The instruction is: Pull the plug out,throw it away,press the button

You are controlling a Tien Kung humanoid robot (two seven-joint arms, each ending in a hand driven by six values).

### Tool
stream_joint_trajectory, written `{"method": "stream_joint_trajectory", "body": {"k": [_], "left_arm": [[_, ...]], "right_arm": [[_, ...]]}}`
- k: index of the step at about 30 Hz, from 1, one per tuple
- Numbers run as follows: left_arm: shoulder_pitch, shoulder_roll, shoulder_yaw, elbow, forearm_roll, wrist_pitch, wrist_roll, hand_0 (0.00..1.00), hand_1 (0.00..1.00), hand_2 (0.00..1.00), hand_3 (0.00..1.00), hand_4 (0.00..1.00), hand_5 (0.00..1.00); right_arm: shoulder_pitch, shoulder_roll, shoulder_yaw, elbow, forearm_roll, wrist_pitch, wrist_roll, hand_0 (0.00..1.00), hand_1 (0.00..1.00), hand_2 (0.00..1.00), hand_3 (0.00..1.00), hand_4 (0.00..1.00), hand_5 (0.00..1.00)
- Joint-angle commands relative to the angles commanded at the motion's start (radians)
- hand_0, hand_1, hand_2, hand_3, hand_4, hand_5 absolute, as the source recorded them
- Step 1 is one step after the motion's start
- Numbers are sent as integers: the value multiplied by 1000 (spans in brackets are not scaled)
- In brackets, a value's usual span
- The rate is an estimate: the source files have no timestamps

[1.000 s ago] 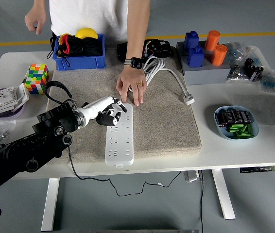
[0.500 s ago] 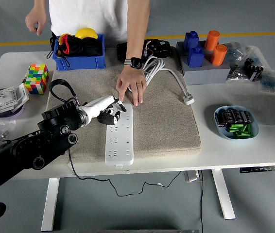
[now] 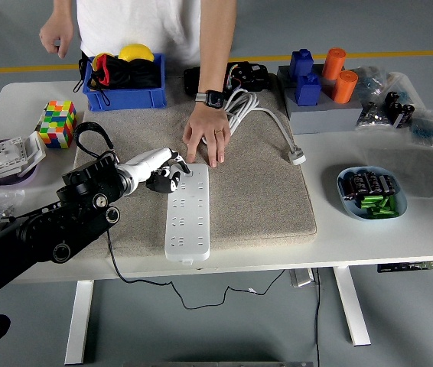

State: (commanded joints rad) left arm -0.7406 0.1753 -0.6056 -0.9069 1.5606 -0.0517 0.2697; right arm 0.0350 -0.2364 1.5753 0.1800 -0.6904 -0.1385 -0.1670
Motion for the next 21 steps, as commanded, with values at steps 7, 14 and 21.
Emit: {"method": "stream_joint_trajectory", "body": {"k": [7,14,21], "left_arm": [[2,-2,6,-9,-5,1,-4,41,28,45,656,215,2],[5,5,-50,-51,16,5,-9,40,28,45,653,199,2],[29,20,-146,-106,47,12,-18,40,28,46,652,197,2]], "right_arm": [[0,0,2,0,0,-1,1,740,659,639,609,662,477],[-1,2,6,0,-1,-1,1,740,659,639,609,662,477],[-2,5,7,0,-1,-1,3,740,658,639,610,662,477]]}}
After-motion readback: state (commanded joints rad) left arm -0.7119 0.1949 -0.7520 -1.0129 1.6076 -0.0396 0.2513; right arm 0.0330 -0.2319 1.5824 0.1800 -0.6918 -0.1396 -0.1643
